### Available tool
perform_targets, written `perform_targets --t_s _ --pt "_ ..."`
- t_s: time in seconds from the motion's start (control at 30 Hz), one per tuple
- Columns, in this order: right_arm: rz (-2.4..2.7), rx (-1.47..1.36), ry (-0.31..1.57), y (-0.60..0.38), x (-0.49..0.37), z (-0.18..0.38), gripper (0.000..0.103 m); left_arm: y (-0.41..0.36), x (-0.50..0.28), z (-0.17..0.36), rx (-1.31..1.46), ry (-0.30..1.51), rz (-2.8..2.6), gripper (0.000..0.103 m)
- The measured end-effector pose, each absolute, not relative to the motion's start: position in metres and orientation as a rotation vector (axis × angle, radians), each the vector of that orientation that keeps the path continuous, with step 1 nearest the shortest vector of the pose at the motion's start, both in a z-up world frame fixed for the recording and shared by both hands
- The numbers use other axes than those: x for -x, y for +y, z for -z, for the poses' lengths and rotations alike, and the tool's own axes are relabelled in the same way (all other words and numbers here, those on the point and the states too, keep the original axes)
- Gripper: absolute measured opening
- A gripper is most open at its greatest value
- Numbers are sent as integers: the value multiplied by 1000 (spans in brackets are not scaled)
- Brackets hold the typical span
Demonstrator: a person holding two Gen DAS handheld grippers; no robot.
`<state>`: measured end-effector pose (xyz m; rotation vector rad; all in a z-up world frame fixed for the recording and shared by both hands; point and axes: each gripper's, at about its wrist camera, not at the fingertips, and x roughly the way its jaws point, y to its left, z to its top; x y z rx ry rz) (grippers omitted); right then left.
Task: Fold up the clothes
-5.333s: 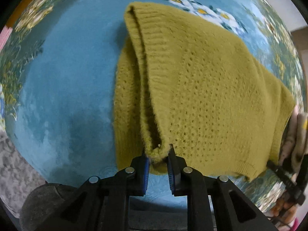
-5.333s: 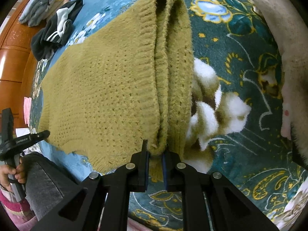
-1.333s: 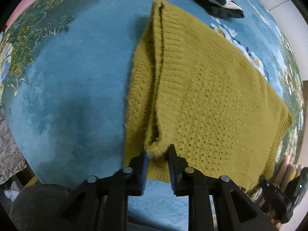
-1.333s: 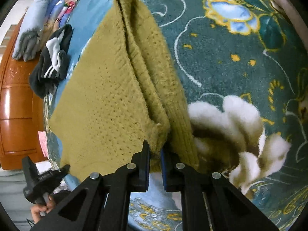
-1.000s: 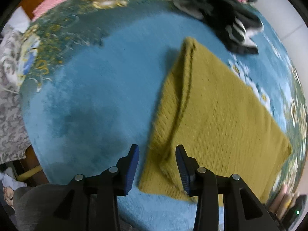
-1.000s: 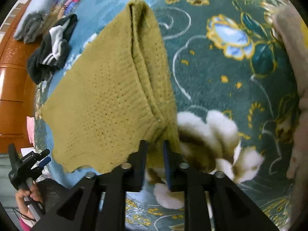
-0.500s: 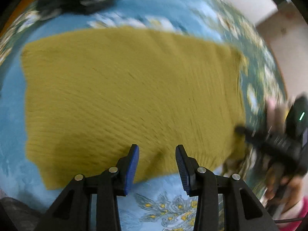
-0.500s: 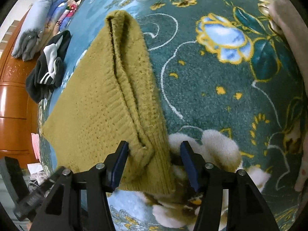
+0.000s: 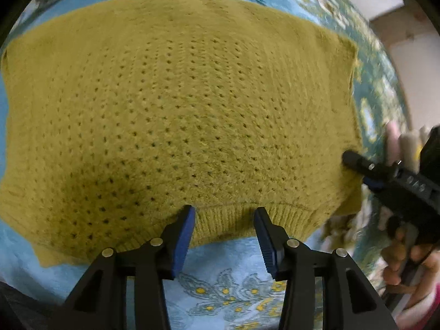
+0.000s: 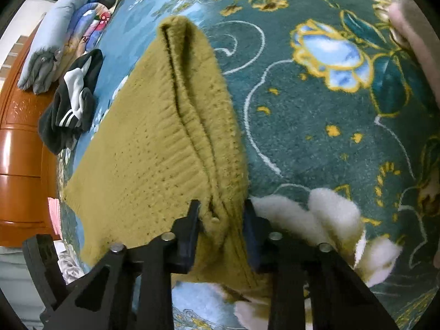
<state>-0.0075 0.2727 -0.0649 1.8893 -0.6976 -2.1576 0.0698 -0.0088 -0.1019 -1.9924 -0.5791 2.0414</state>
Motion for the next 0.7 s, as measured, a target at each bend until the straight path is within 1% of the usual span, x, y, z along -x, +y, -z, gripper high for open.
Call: perform_targets --t_s 0.07,0.1,0.2,0.27,0.33,0.4,0.5,0.53,0.6,0.7 --pt "2177 -1875 -697 270 10 56 22 -33 -71 102 1937 -810 -1999 49" --pt "2194 -1867 -673 267 11 51 22 -56 -72 100 1880 -984 -2001 49" --pt "2246 -1779 -458 240 7 22 21 -119 -74 77 1694 -1231 -2158 49" --pt "2248 -1718 -371 218 10 3 21 -160 -83 58 1578 -1308 -2312 49" --pt "2249 -1679 -331 198 17 -13 20 -201 -97 46 1442 -1425 -2414 49" --pt "2269 -1640 -281 197 18 -34 20 -233 -116 40 1313 -1560 -2457 49" --pt "2288 -1534 -116 159 15 -67 20 -276 -130 41 1196 -1730 -2481 50" --pt "2268 -1487 -62 144 10 -77 20 -279 -130 44 1174 -1771 -2470 50" --pt "2211 -1386 39 106 0 -98 20 -280 -127 49 1141 -1818 -2450 51" --pt "2071 -1214 189 43 -25 -118 20 -276 -118 41 1077 -1798 -2479 51"
